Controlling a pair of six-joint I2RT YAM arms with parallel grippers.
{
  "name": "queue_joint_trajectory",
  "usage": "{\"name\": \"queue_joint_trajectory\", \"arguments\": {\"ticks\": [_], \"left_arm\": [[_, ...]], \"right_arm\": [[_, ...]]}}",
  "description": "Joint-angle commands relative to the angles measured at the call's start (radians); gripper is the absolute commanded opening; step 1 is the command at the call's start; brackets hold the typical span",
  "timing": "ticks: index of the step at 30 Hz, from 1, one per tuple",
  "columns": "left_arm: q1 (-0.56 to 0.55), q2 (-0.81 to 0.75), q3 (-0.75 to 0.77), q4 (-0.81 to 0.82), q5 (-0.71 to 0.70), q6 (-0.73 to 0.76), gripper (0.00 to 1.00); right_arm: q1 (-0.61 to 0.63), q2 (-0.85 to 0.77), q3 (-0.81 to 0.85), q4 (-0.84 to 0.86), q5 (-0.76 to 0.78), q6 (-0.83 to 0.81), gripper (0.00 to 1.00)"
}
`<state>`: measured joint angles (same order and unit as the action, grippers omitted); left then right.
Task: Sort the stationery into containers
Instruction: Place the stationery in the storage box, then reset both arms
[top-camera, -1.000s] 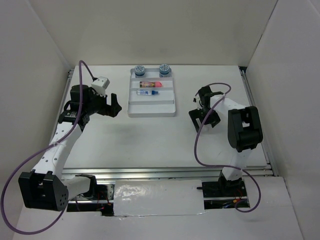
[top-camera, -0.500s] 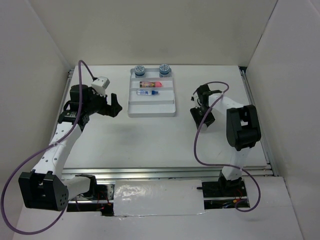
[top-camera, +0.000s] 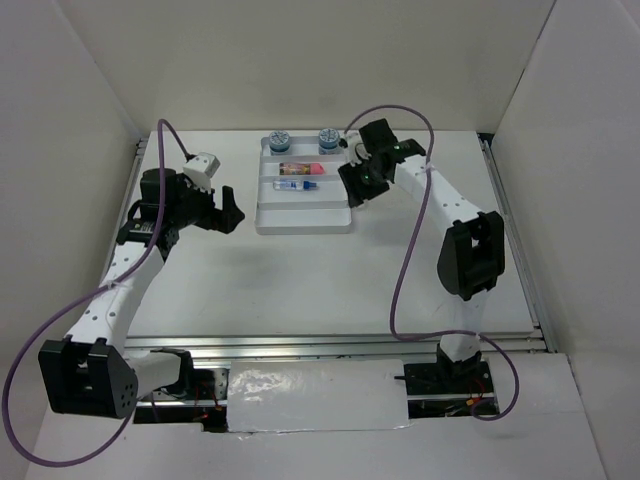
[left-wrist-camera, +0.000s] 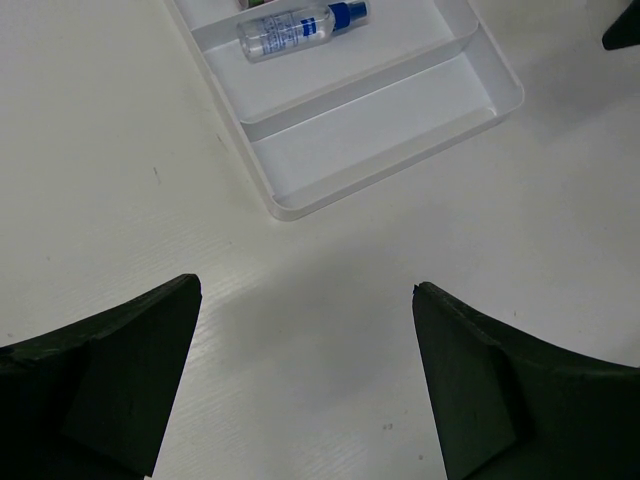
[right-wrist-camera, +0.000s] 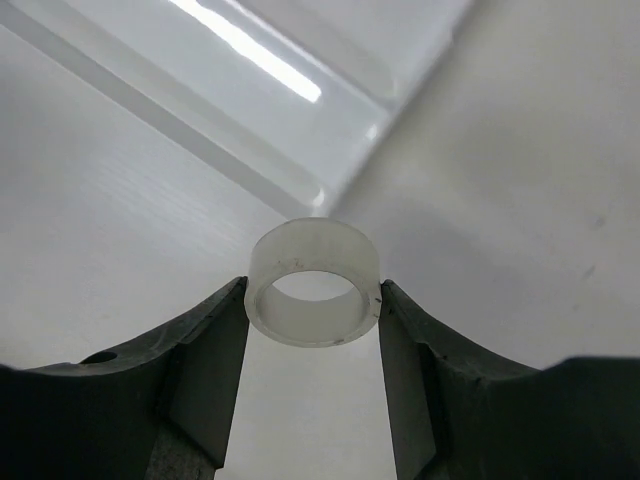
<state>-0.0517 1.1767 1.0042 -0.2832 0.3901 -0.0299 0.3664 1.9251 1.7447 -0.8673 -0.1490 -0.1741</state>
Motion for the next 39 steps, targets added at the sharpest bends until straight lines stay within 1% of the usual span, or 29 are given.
{"name": "queue_joint_trajectory", "arguments": {"ticks": [1, 5, 8, 9, 13, 15, 17, 18, 20, 21, 22, 25, 28, 29, 30, 31, 32, 33, 34, 35, 36, 38, 39], "left_arm": [[0.015, 0.023, 0.051, 0.033, 0.004, 0.008, 0.99], [0.039, 0.043, 0.071, 0.024, -0.002, -0.007, 0.99], [0.047, 0.06, 0.08, 0.021, 0.021, -0.022, 0.99], [0.077, 0.067, 0.083, 0.022, 0.029, -0.025, 0.99], [0.101, 0.07, 0.073, 0.058, 0.064, -0.047, 0.99], [0.104, 0.074, 0.071, 0.07, 0.059, -0.059, 0.99], [0.104, 0.081, 0.077, 0.065, 0.052, -0.062, 0.99], [0.104, 0.084, 0.077, 0.062, 0.05, -0.064, 0.99], [0.105, 0.086, 0.074, 0.058, 0.04, -0.067, 0.99], [0.105, 0.081, 0.073, 0.058, 0.032, -0.067, 0.99], [0.107, 0.078, 0.071, 0.055, 0.023, -0.064, 0.99], [0.121, 0.057, 0.059, 0.053, 0.003, -0.061, 0.99], [0.142, 0.044, 0.079, 0.018, 0.003, -0.068, 0.99], [0.144, 0.049, 0.085, -0.003, -0.026, -0.106, 0.99], [0.142, 0.055, 0.094, -0.023, -0.089, -0.114, 0.99], [0.15, 0.064, 0.121, -0.054, -0.105, -0.116, 0.99], [0.154, 0.072, 0.131, -0.077, -0.112, -0.111, 0.99], [0.161, 0.084, 0.131, -0.108, -0.118, -0.111, 0.99], [0.179, 0.087, 0.126, -0.116, -0.123, -0.114, 0.99], [0.187, 0.086, 0.114, -0.116, -0.12, -0.117, 0.99], [0.196, 0.077, 0.1, -0.103, -0.114, -0.111, 0.99], [0.217, 0.061, 0.045, -0.082, -0.102, -0.108, 0.99], [0.222, 0.045, 0.006, -0.056, -0.102, -0.107, 0.99]], "right_arm": [[0.051, 0.075, 0.166, 0.01, -0.05, -0.016, 0.42], [0.104, 0.189, 0.272, 0.004, -0.054, -0.016, 0.41], [0.14, 0.248, 0.295, 0.034, -0.038, -0.005, 0.41], [0.157, 0.268, 0.297, 0.053, -0.034, -0.005, 0.41], [0.186, 0.314, 0.297, 0.074, 0.018, -0.021, 0.41], [0.195, 0.331, 0.296, 0.079, 0.043, -0.03, 0.49], [0.198, 0.341, 0.291, 0.083, 0.058, -0.03, 0.61], [0.2, 0.341, 0.283, 0.093, 0.066, -0.028, 0.73], [0.198, 0.339, 0.282, 0.099, 0.075, -0.024, 0.82], [0.198, 0.333, 0.286, 0.099, 0.081, -0.016, 0.89], [0.198, 0.331, 0.288, 0.099, 0.083, -0.015, 0.91], [0.198, 0.296, 0.289, 0.108, 0.106, -0.008, 0.95], [0.19, 0.233, 0.308, 0.074, 0.115, -0.001, 0.96], [0.171, 0.165, 0.276, 0.076, 0.099, 0.014, 0.96], [0.157, 0.126, 0.245, 0.086, 0.082, 0.024, 0.96], [0.138, 0.077, 0.213, 0.099, 0.06, 0.037, 0.96], [0.09, -0.011, 0.175, 0.108, 0.017, 0.051, 0.97], [0.063, -0.052, 0.1, 0.123, 0.0, 0.056, 0.97], [0.034, -0.096, 0.063, 0.132, -0.012, 0.061, 0.97], [-0.001, -0.173, 0.018, 0.139, -0.03, 0.062, 0.98], [-0.071, -0.21, -0.069, 0.157, -0.037, 0.059, 0.98], [-0.15, -0.314, -0.163, 0.18, -0.052, 0.047, 0.99], [-0.217, -0.343, -0.254, 0.2, -0.061, 0.042, 0.99]]}}
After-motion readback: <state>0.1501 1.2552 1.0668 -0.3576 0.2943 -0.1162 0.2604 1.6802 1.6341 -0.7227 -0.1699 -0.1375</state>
